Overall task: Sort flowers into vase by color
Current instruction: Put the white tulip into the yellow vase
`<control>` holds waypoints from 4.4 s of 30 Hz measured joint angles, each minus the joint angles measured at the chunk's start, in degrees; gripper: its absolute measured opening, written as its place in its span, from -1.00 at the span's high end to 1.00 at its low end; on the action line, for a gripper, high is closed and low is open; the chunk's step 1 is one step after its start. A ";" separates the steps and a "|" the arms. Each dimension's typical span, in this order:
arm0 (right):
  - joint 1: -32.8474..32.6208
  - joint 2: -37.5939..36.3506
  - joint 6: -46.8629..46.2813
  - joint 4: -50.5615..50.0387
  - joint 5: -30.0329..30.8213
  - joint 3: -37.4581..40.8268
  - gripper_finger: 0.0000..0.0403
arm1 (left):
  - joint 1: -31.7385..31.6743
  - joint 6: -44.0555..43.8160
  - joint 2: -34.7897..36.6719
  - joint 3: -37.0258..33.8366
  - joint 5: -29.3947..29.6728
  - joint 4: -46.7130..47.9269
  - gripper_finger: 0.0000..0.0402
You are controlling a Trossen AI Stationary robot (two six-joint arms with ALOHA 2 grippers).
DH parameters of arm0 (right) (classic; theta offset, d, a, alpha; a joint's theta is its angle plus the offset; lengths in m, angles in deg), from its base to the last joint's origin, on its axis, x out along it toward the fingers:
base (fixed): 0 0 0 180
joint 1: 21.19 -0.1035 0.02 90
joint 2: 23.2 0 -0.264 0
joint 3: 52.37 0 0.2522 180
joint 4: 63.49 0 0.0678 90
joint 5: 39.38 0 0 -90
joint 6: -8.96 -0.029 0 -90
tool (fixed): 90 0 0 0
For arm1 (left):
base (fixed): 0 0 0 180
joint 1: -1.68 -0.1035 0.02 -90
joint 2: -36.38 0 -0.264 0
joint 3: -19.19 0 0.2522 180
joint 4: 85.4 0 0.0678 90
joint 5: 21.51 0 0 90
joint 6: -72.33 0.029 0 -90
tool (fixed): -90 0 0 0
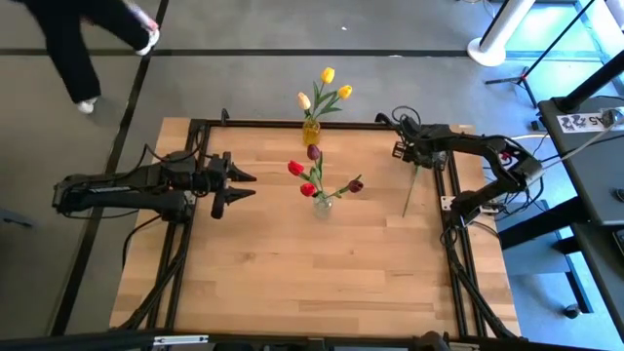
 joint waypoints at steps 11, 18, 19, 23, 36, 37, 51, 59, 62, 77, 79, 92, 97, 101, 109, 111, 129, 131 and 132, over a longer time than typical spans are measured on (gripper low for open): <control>0.08 2.67 -1.74 -2.79 1.00 -0.16 0.38 | 0.00 0.25 0.00 0.00 -0.09 -0.30 0.03; 0.13 2.58 -2.51 -10.99 1.22 -1.31 0.41 | 0.00 0.41 0.00 0.00 -0.04 -1.32 0.03; 0.13 2.58 -2.57 -10.97 1.22 -1.31 0.41 | 0.00 0.41 0.00 0.00 -0.04 -1.31 0.03; 0.14 2.59 -2.53 -10.77 1.32 -1.31 0.41 | -0.02 0.43 0.00 0.00 0.00 -1.31 0.03; 1.85 5.26 1.98 -9.18 1.04 -1.72 0.94 | -0.01 0.39 -0.04 -5.64 -0.60 -14.02 0.03; 1.56 4.95 3.01 -9.17 0.98 -1.97 0.94 | -0.12 0.39 -0.04 -6.81 -0.59 -15.72 0.03; -25.54 -19.88 18.03 18.06 14.95 -6.16 0.97 | -1.20 0.26 -0.04 -8.70 0.04 -23.15 0.03; -40.37 -16.09 44.25 58.20 17.60 -6.19 0.98 | -1.22 3.48 -0.39 -8.70 4.26 -23.63 0.03; -41.66 -12.65 52.14 72.39 15.96 -6.19 0.99 | -1.36 4.73 -0.35 -8.70 4.50 -23.69 0.03; -37.81 8.28 69.50 100.63 5.03 -16.03 1.00 | -4.12 4.88 -0.14 -8.68 7.76 -20.53 0.03; -36.88 8.31 69.62 97.68 4.63 -17.93 1.00 | -5.26 4.58 0.59 -8.68 7.66 -19.84 0.03; -31.52 8.33 67.57 92.31 3.02 -19.56 1.00 | -12.51 0.34 0.70 -6.09 2.68 -16.37 0.03; -29.50 9.34 67.53 94.15 0.28 -19.56 1.00 | -15.51 0.24 0.76 -4.66 0.91 -14.14 0.03; -28.02 11.78 66.11 96.23 -2.14 -19.54 1.00 | -16.87 0.21 0.81 -4.66 0.83 -10.97 0.03; -27.50 15.64 64.61 97.46 -2.39 -19.82 1.00 | -17.31 0.07 0.81 -4.66 0.81 -10.23 0.03; -27.52 16.26 63.44 96.60 -2.39 -20.09 1.00 | -17.29 0.01 0.83 -4.66 0.79 -10.17 0.03; -27.63 21.15 56.68 88.15 -0.29 -20.33 1.00 | -17.29 1.70 0.83 -4.66 0.55 -10.62 0.03; -27.62 21.46 55.13 85.72 -0.31 -20.33 1.00 | -17.29 1.78 0.83 -4.66 0.55 -10.60 0.03; -27.61 21.46 54.70 84.50 -0.31 -20.33 1.00 | -17.29 1.79 0.83 -4.66 0.55 -10.60 0.03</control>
